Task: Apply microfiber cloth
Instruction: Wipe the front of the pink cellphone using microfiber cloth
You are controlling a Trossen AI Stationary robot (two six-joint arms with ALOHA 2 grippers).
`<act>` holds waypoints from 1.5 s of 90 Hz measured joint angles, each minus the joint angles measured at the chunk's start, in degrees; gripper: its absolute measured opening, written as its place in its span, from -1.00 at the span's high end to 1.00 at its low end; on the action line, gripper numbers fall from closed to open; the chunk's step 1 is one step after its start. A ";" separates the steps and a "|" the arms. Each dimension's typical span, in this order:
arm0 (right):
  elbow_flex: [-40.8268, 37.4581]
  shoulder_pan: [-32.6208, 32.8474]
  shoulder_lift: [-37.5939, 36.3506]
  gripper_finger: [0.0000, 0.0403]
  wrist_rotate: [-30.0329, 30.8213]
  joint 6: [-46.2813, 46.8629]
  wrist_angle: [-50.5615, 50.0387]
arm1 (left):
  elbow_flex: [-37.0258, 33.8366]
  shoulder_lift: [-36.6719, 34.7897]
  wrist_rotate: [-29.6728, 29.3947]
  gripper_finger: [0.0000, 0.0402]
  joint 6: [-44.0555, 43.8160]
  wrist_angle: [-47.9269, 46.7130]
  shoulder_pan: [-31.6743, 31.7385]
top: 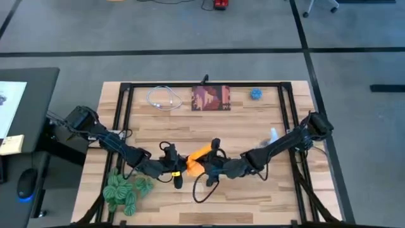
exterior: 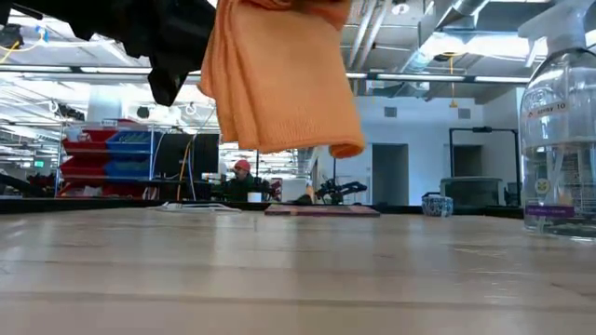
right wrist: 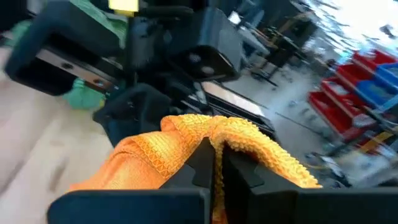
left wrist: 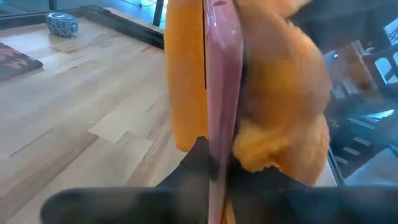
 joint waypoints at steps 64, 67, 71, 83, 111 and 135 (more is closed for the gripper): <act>-8.77 1.68 0.11 1.00 -3.47 15.73 -6.12 | -0.11 0.14 -1.74 0.96 0.90 1.21 -0.09; -9.27 1.70 0.11 1.00 -3.49 15.01 -3.88 | -0.11 0.11 -1.83 0.96 0.88 1.61 -0.11; -9.62 1.70 0.13 1.00 -3.61 14.06 -1.36 | -0.09 0.06 -2.11 0.96 0.81 2.60 -0.11; -9.62 1.32 0.13 1.00 -4.70 11.29 4.61 | -0.04 0.01 -3.14 0.96 0.78 6.14 -0.11; -9.61 0.20 0.22 1.00 -6.38 3.94 14.67 | 0.10 -0.14 -4.13 0.96 1.48 10.00 -0.01; -8.94 -0.26 -0.09 1.00 -8.03 7.91 7.19 | -0.07 0.14 -4.32 0.96 8.52 15.39 -0.18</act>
